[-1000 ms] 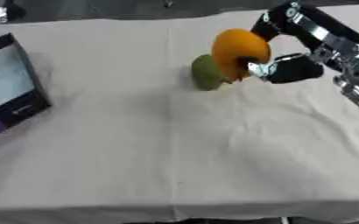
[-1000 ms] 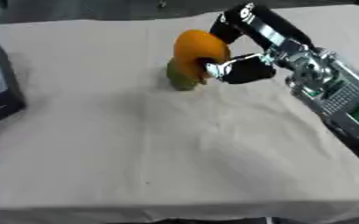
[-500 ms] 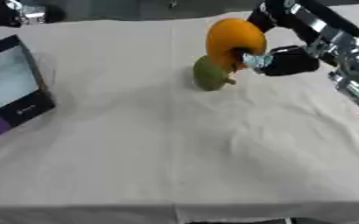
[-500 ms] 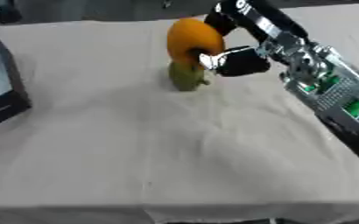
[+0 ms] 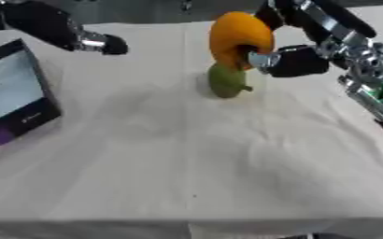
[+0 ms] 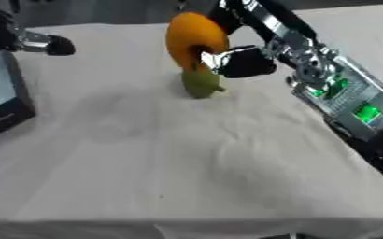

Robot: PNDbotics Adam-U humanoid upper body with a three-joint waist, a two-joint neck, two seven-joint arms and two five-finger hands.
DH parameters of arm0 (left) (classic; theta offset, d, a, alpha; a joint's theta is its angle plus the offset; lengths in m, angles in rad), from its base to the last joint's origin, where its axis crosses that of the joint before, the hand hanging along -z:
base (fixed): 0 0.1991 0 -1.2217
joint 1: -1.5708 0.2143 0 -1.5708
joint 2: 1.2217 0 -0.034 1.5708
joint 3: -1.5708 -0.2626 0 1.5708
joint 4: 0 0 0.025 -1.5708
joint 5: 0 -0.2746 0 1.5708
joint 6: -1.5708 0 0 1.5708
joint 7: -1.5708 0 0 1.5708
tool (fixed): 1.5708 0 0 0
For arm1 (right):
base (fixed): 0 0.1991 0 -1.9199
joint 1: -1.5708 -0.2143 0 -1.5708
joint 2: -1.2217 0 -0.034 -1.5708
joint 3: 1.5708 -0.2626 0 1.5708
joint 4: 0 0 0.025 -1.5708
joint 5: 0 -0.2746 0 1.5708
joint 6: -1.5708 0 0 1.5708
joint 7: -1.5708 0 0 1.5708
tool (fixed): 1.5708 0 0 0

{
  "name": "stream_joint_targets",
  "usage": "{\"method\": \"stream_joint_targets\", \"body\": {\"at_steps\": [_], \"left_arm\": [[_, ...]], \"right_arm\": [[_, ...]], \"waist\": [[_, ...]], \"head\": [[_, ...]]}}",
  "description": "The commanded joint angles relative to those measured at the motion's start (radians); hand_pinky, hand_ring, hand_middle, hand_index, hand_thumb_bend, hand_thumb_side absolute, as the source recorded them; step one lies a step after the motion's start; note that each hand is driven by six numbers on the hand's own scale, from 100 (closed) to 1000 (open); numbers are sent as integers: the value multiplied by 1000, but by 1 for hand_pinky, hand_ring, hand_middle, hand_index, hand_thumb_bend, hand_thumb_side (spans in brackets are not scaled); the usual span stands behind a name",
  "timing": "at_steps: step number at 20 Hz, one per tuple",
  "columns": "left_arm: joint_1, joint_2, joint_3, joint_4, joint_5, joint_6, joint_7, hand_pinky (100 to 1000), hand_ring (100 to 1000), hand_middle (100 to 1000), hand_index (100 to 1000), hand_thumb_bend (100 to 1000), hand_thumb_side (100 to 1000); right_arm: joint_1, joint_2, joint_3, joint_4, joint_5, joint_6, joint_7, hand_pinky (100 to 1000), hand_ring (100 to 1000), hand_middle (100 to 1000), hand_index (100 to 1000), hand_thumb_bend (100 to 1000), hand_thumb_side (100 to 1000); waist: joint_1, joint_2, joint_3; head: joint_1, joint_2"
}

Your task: Pick up the objects with one hand, pass them to the other hand, and then place them into the box on the other side of the table.

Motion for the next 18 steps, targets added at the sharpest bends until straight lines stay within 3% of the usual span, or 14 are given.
{"method": "stream_joint_targets", "body": {"at_steps": [1,18], "left_arm": [[-34,-12,-14,-16,-15,17,-17,816,769,805,863,751,401],[-55,-111,-70,-14,-39,69,-20,836,786,817,867,831,366]], "right_arm": [[-20,-10,-5,-20,3,3,-3,692,617,468,534,222,100],[-22,4,1,-20,17,15,2,689,618,467,533,218,100]], "waist": [[12,-44,6],[22,-42,18]], "head": [[-2,-14],[-9,-10]]}}
